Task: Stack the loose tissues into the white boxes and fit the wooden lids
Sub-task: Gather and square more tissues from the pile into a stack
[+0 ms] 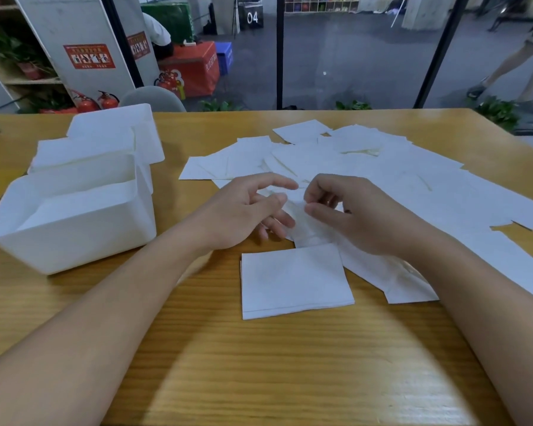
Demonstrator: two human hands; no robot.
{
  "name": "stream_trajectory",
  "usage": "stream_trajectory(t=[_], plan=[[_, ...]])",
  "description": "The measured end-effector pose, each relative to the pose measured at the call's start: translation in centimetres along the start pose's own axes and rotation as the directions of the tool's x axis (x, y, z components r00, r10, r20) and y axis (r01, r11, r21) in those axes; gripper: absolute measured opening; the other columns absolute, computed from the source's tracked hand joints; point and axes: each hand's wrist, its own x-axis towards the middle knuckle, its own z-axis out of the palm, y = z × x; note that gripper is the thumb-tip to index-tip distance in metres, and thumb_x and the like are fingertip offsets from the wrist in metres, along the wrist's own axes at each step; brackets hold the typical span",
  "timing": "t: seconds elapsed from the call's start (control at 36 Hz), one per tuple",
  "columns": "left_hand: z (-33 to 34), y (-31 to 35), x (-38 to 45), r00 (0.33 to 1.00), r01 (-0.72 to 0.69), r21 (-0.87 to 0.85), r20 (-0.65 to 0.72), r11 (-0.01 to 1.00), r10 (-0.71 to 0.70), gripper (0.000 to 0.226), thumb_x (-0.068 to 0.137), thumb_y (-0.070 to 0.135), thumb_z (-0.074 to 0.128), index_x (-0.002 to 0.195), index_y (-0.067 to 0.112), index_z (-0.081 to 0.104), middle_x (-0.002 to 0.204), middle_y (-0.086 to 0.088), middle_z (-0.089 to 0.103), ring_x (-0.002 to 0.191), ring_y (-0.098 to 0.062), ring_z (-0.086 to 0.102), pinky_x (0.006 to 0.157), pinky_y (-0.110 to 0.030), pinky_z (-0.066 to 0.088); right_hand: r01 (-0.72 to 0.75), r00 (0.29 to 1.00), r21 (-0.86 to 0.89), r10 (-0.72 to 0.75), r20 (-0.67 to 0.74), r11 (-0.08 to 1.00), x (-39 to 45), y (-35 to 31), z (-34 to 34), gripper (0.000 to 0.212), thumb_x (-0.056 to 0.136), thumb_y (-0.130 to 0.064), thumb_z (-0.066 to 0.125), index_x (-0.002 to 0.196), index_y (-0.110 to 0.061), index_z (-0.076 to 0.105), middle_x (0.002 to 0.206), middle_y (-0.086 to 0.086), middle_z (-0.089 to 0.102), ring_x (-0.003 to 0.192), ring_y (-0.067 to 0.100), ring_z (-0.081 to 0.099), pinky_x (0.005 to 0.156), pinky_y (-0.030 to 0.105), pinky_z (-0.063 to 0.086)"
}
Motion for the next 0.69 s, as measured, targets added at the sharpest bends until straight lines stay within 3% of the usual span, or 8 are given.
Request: stream_trajectory(t=[0.08,0.19,0.31,0.39,0.44,0.5,0.61,0.69], plan=[[0.5,0.3,0.0,0.999,0.044,-0.148,0.020,0.988,-0.041,0.029,0.117,0.032,0.053,0.136,0.021,0.072,0.109,-0.010,0.084,0.102,-0.029,0.082,0.085,-0.036,0.067,0.033,0.999,0.040,-0.032,-0.035,0.999,-0.1,-0.4,0.2,0.012,0.106,-0.024,0.070,0.094,-0.027,0.068,0.093,-0.017,0.069,0.090,0.010,0.064,0.069,0.012,0.044],[0.6,0.2,0.1,0.999,0.044,-0.217,-0.014,0.975,-0.048,0.031,0.114,0.033,0.061,0.119,0.011,0.082,0.111,-0.010,0.083,0.107,-0.028,0.081,0.092,-0.038,0.066,0.066,0.997,0.081,-0.064,-0.033,0.995,0.0,-0.7,-0.3,0.011,0.105,-0.022,0.071,0.100,-0.031,0.074,0.101,-0.015,0.076,0.097,0.012,0.070,0.074,0.019,0.050],[-0.1,0.3,0.2,0.981,0.063,-0.293,-0.156,0.954,-0.113,0.042,0.103,0.051,0.073,0.101,0.011,0.083,0.101,-0.012,0.083,0.095,-0.027,0.082,0.081,-0.030,0.065,0.072,0.993,0.020,-0.070,-0.100,0.997,0.0,-0.1,-1.2,0.049,0.097,0.011,0.060,0.116,-0.031,0.076,0.119,-0.019,0.074,0.116,0.008,0.067,0.095,0.021,0.053],[-0.9,0.2,0.3,0.965,0.082,-0.385,-0.198,0.919,-0.169,0.039,0.092,0.050,0.087,0.096,0.013,0.074,0.105,-0.012,0.081,0.093,-0.029,0.080,0.080,-0.032,0.064,0.014,0.995,-0.121,-0.025,-0.092,0.993,0.0,0.0,-1.0,0.061,0.093,0.011,0.065,0.125,-0.041,0.072,0.138,-0.024,0.062,0.131,0.000,0.053,0.098,0.011,0.039],[-1.2,0.0,0.4,0.967,0.093,-0.445,-0.174,0.890,-0.188,0.030,0.092,0.031,0.090,0.101,0.013,0.067,0.111,-0.018,0.079,0.096,-0.030,0.079,0.082,-0.033,0.065,0.014,0.995,-0.169,-0.030,-0.094,0.986,0.1,0.0,-0.4,0.056,0.094,0.005,0.071,0.130,-0.038,0.072,0.146,-0.020,0.057,0.138,0.004,0.046,0.103,0.003,0.029],[-1.3,-0.1,0.5,0.968,0.105,-0.487,-0.149,0.867,-0.201,0.025,0.093,0.011,0.086,0.099,0.013,0.062,0.105,-0.018,0.074,0.092,-0.027,0.078,0.081,-0.033,0.065,0.031,0.993,-0.180,-0.051,-0.110,0.983,0.1,-0.1,0.1,0.051,0.094,-0.002,0.078,0.132,-0.034,0.072,0.149,-0.016,0.055,0.141,0.006,0.043,0.107,0.001,0.025],[-1.3,-0.1,0.4,0.979,0.159,-0.549,-0.022,0.821,-0.204,0.024,0.094,-0.001,0.080,0.094,0.016,0.063,0.085,-0.004,0.069,0.075,-0.018,0.072,0.078,-0.028,0.063,0.054,0.984,-0.205,-0.087,-0.154,0.977,0.2,-0.3,0.8,0.031,0.094,-0.014,0.084,0.119,-0.032,0.077,0.145,-0.014,0.059,0.141,0.011,0.045,0.113,0.030,0.042],[-1.4,0.0,0.4,0.982,0.187,-0.594,0.081,0.783,-0.173,0.023,0.098,-0.002,0.075,0.095,0.017,0.063,0.077,0.002,0.066,0.065,-0.010,0.066,0.071,-0.023,0.061,0.064,0.978,-0.176,-0.096,-0.183,0.982,0.2,-0.5,1.0,0.012,0.096,-0.020,0.083,0.104,-0.030,0.080,0.136,-0.014,0.065,0.136,0.011,0.049,0.109,0.037,0.045]])
